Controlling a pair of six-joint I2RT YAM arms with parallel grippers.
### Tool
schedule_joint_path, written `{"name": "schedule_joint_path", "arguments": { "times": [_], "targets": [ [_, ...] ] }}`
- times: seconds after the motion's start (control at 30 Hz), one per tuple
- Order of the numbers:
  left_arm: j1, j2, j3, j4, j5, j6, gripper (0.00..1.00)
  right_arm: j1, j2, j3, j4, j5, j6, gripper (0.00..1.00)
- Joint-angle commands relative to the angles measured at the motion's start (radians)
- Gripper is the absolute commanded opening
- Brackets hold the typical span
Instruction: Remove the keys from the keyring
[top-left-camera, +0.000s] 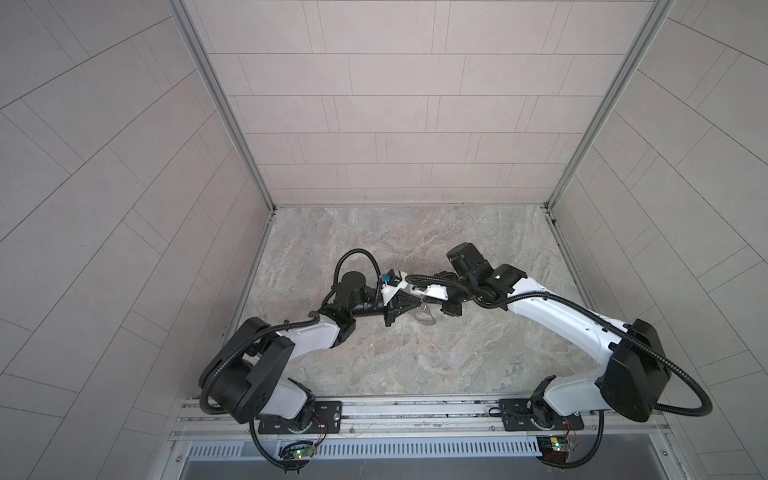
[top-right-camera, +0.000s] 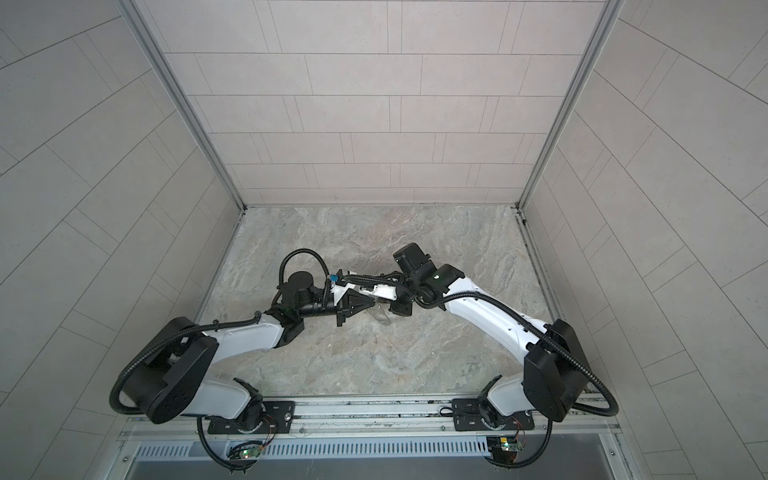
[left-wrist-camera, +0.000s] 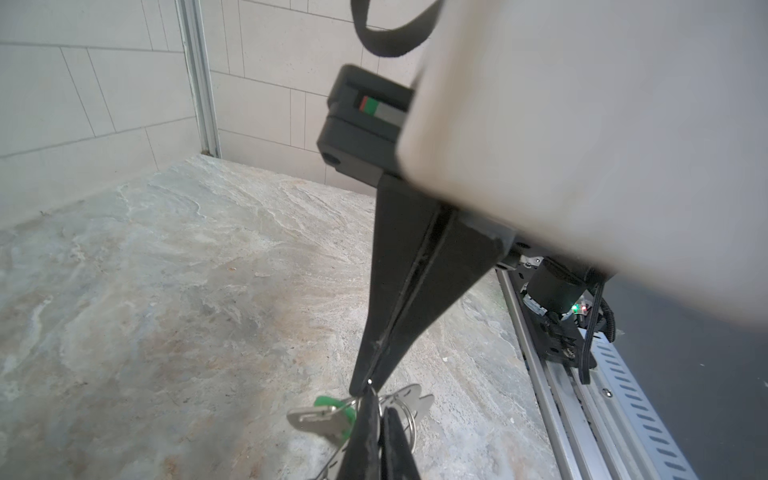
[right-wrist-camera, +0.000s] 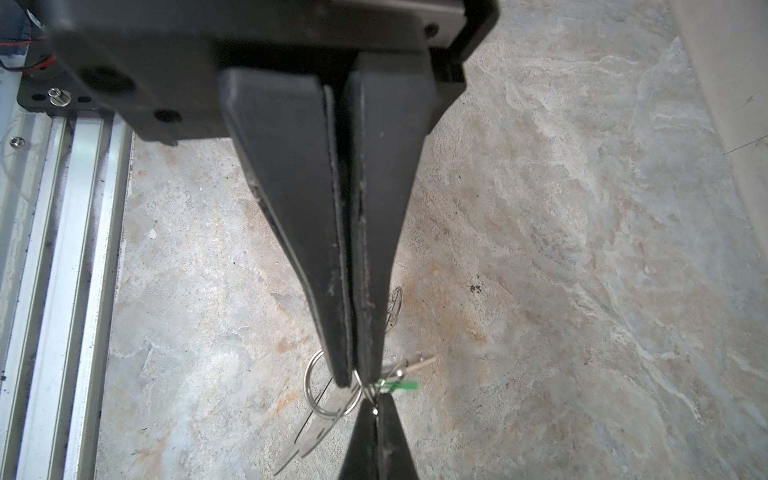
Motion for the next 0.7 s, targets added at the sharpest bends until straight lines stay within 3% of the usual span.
{"name": "schedule_joint_path", "arguments": {
  "times": [0.0, 0.13, 0.2, 0.33, 0.67],
  "targets": [
    [-0.004, -0.084, 0.042, -0.196, -0.082, 0.146, 0.10, 0.001, 0.006, 0.049, -0.094, -0.034, -0.007, 0.00],
    [-0.038, -0.178, 0.079, -0.420, -0.184, 0.303, 0.18, 0.001, 0.010, 0.067, -0.124, -0.035, 0.013, 0.00],
    [-0.052, -0.213, 0.077, -0.453, -0.234, 0.333, 0.26, 0.002, 0.012, 0.078, -0.130, -0.039, 0.027, 0.00],
    [-0.097, -0.265, 0.078, -0.522, -0.348, 0.390, 0.29, 0.011, 0.020, 0.095, -0.140, -0.038, 0.085, 0.00],
    [-0.171, -0.277, 0.140, -0.571, -0.432, 0.363, 0.32, 0.052, 0.075, 0.169, -0.207, 0.051, 0.190, 0.00]
  ]
}}
